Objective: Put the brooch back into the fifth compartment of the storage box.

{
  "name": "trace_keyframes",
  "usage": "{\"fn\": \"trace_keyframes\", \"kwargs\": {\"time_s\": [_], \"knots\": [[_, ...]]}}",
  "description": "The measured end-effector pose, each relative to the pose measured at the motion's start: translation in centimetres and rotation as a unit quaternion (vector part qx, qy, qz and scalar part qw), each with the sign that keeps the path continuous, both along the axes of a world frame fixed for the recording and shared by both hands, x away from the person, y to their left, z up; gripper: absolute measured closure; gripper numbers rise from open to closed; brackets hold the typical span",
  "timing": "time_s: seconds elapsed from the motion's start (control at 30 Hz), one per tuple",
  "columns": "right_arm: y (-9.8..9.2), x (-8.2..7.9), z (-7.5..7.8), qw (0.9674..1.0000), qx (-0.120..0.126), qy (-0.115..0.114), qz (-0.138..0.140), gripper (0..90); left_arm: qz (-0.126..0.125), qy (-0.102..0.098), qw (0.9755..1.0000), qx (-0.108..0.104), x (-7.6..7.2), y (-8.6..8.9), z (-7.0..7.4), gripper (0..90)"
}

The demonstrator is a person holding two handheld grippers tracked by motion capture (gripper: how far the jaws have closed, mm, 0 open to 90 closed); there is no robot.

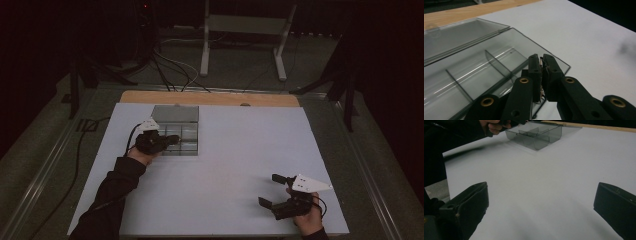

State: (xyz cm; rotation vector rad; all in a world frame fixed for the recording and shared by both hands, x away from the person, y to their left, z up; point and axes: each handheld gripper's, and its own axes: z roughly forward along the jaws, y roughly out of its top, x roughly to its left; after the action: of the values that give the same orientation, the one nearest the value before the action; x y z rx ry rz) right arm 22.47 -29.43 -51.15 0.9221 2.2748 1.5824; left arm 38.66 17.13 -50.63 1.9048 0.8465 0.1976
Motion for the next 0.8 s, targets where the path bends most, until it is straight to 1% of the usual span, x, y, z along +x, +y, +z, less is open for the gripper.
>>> {"fn": "trace_keyframes", "kwargs": {"time_s": [0.07, 0.13, 0.2, 0.3, 0.33, 0.37, 0.4, 0.47, 0.63, 0.67, 0.7, 0.73, 0.77, 0.8], "knots": [[-0.02, 0.01, 0.02, 1.0, 0.001, 0.0, 0.0, 0.0, 0.009, 0.009, 0.9999, -0.003, 0.15, 0.15, -0.19, 87.5], [-0.04, 0.01, 0.01, 1.0, 0.003, 0.001, 0.0, 0.0, 0.017, 0.012, 0.9998, 0.0, 0.2, 0.19, -0.34, 87.4], [0.0, 0.0, 0.01, 1.0, 0.0, -0.001, 0.001, 0.0, 0.024, 0.014, 0.9996, 0.01, 0.22, 0.08, -0.45, 87.4], [-0.02, 0.01, 0.03, 1.0, 0.002, 0.0, 0.001, 0.0, 0.039, 0.021, 0.9989, 0.016, 0.21, -0.03, -0.59, 87.3], [-0.02, 0.01, 0.03, 1.0, 0.002, 0.0, 0.001, 0.0, 0.039, 0.021, 0.9989, 0.016, 0.21, -0.03, -0.59, 87.3], [-0.02, -0.01, 0.03, 1.0, 0.001, 0.0, 0.001, 0.0, 0.042, 0.017, 0.9988, 0.015, 0.18, -0.01, -0.62, 87.3], [-0.01, -0.03, 0.05, 1.0, 0.0, -0.001, 0.001, 0.0, 0.045, 0.018, 0.9987, 0.016, 0.18, -0.02, -0.62, 87.2], [-0.03, 0.0, 0.05, 1.0, 0.0, -0.001, 0.001, 0.0, 0.054, 0.019, 0.9981, 0.021, 0.15, -0.02, -0.67, 87.2], [-0.08, 0.01, 0.05, 1.0, 0.002, -0.001, -0.002, 0.0, 0.07, 0.031, 0.9962, 0.04, 0.18, -0.19, -0.87, 87.1], [-0.08, 0.01, 0.05, 1.0, 0.002, 0.0, -0.002, 0.0, 0.076, 0.032, 0.9958, 0.041, 0.16, -0.23, -0.87, 87.1], [-0.07, -0.01, 0.04, 1.0, 0.002, 0.001, -0.002, 0.0, 0.081, 0.031, 0.9953, 0.044, 0.15, -0.27, -0.84, 87.1], [-0.07, -0.01, 0.04, 1.0, 0.002, 0.001, -0.002, 0.0, 0.081, 0.031, 0.9953, 0.044, 0.15, -0.27, -0.84, 85.8], [-0.05, -0.02, 0.04, 1.0, -0.001, -0.001, -0.001, 0.0, 0.083, 0.022, 0.9953, 0.046, 0.07, -0.28, -0.64, 85.8], [-0.03, 0.02, 0.02, 1.0, -0.001, 0.002, -0.001, 0.0, 0.085, 0.021, 0.995, 0.048, 0.04, -0.27, -0.57, 82.4]]}}
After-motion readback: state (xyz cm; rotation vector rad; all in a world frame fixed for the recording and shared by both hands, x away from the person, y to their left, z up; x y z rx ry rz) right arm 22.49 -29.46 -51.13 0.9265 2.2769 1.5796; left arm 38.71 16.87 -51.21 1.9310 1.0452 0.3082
